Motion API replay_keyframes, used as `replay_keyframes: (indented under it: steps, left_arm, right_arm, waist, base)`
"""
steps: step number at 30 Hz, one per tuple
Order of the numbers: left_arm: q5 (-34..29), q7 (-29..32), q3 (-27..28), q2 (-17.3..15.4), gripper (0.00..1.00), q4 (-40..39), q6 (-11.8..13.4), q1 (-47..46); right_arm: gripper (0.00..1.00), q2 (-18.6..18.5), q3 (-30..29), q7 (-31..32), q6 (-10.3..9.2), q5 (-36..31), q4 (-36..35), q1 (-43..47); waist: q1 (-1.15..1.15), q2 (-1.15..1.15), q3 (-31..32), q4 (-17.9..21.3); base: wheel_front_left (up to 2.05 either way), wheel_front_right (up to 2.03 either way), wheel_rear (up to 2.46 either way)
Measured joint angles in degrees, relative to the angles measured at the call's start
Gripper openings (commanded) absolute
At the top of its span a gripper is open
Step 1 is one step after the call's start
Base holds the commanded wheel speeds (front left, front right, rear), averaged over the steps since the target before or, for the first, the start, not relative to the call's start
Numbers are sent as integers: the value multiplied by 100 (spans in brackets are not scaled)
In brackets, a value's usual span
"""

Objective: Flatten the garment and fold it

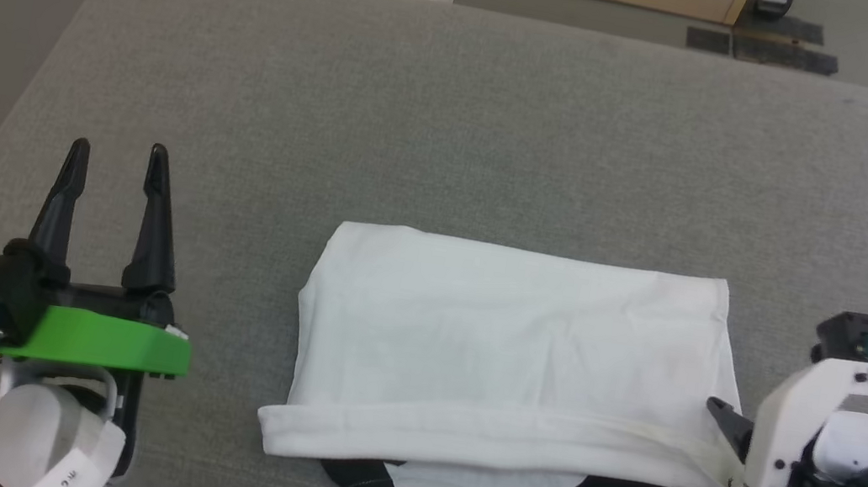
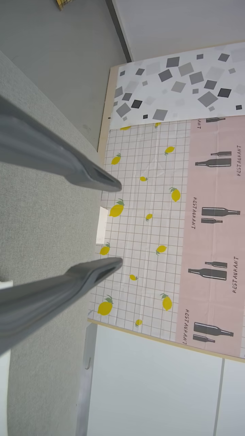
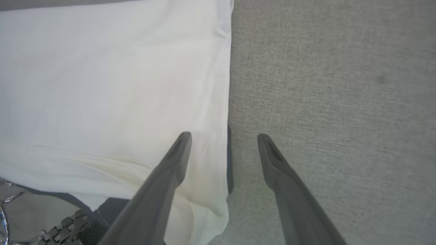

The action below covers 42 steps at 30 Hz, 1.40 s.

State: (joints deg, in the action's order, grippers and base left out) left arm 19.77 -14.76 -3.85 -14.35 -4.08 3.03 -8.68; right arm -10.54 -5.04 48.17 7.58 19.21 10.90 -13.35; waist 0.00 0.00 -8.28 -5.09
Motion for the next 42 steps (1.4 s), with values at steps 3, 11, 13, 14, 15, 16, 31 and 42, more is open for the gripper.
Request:
replay_keyframes:
  steps: [3, 11, 13, 14, 15, 16, 31, 42]
  left_arm:
    - [-220, -2, 80, 269, 100, -52, -152, 21]
    - [-531, -2, 381, 703, 100, 15, -564, 45]
    - [-626, -2, 442, 766, 100, 40, -635, 46]
    - [-672, -2, 479, 792, 100, 36, -660, 45]
    - [-700, -2, 514, 821, 100, 43, -694, 46]
    - [-714, -2, 538, 840, 100, 57, -710, 46]
    - [-805, -2, 813, 1038, 100, 156, -916, 122]
    - [-834, -2, 868, 1082, 100, 180, -969, 166]
  right_arm:
    - [100, 43, 181, 24, 0, -188, 354, -161]
    - [100, 19, 550, -27, 0, -495, 928, -420]
    - [81, -2, 620, -24, 0, -505, 1012, -441]
    - [25, -7, 639, -15, -1, -495, 1054, -461]
    - [0, -21, 653, -15, -1, -465, 1077, -477]
    - [0, -30, 656, -31, -1, -439, 1098, -485]
    - [0, -249, -192, -537, 1, -264, 1343, -1185]
    - [0, -659, -1306, -342, 1, -1282, 1545, -1021]
  waist:
    - [0, 0, -137, -51]
    - [0, 0, -340, -195]
    - [0, 0, -353, -227]
    - [0, 0, -354, -241]
    - [0, 0, -350, -251]
    - [0, 0, -343, -255]
    - [1, 0, -278, -121]
    - [1, 0, -187, -10]
  base:
    - [0, 0, 0]
    - [0, 0, 0]
    - [0, 0, 0]
    - [0, 0, 0]
    - [0, 0, 0]
    - [0, 0, 0]
    - [0, 0, 0]
    - [0, 0, 0]
